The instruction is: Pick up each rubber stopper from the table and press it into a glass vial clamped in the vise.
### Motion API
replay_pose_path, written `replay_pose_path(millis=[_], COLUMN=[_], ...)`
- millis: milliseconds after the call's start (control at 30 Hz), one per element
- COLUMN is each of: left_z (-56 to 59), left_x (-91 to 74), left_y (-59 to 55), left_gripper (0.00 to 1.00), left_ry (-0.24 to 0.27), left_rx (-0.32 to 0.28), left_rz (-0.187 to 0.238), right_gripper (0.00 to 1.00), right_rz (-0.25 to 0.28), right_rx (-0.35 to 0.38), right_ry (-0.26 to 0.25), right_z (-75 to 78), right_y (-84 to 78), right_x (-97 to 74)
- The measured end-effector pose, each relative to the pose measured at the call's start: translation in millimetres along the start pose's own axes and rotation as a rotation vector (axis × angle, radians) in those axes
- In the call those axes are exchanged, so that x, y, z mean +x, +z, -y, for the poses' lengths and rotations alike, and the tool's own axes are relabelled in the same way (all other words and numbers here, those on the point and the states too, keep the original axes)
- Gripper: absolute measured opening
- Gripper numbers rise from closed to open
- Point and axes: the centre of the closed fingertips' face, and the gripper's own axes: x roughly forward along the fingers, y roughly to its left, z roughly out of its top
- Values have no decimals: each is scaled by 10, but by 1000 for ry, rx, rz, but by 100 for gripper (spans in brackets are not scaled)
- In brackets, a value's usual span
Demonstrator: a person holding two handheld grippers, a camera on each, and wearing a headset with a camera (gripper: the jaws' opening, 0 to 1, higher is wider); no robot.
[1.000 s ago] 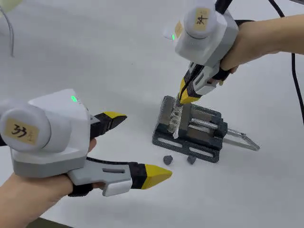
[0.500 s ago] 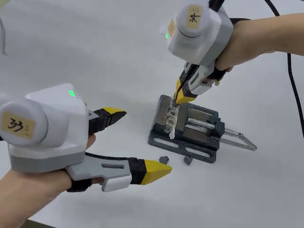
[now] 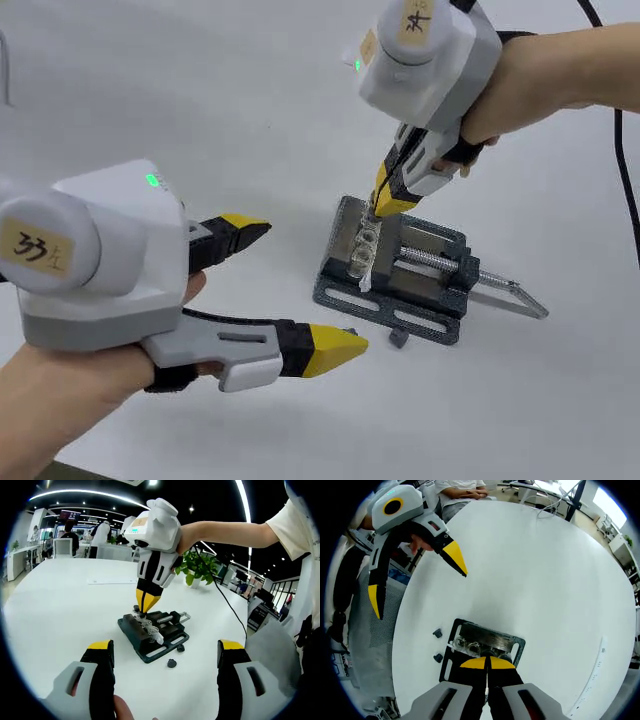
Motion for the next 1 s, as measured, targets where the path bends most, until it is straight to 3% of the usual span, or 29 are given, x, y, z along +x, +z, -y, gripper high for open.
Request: replay_pose_path(millis=[167, 367, 533, 567, 700, 733, 867, 1000], left_z=[-14, -1, -27, -26, -35, -28, 2, 4], left_x=[13, 20, -11, -12, -25, -24, -27, -66], left_y=[6, 13, 58, 55, 73, 78, 116, 165], left_gripper=[83, 83, 83, 83, 83, 83, 83, 83], left_ry=[0, -1, 10, 12, 14, 13, 10, 15], left_rx=[-5, -2, -7, -5, 0, 0, 6, 17], left_rz=[5, 5, 20, 16, 21, 20, 24, 29], right_gripper=[0, 0, 0, 0, 0, 0, 0, 0], right_rz=[-11, -91, -96, -115, -133, -148, -102, 12], right_rx=[6, -18, -13, -54, -45, -85, -47, 7], right_ry=[-4, -13, -17, -42, -59, -73, -69, -68], right_z=[-5, 4, 4, 18, 19, 18, 57, 38], right_y=[17, 25, 16, 13, 24, 27, 15, -4], right_x=[12, 19, 14, 15, 28, 19, 27, -3])
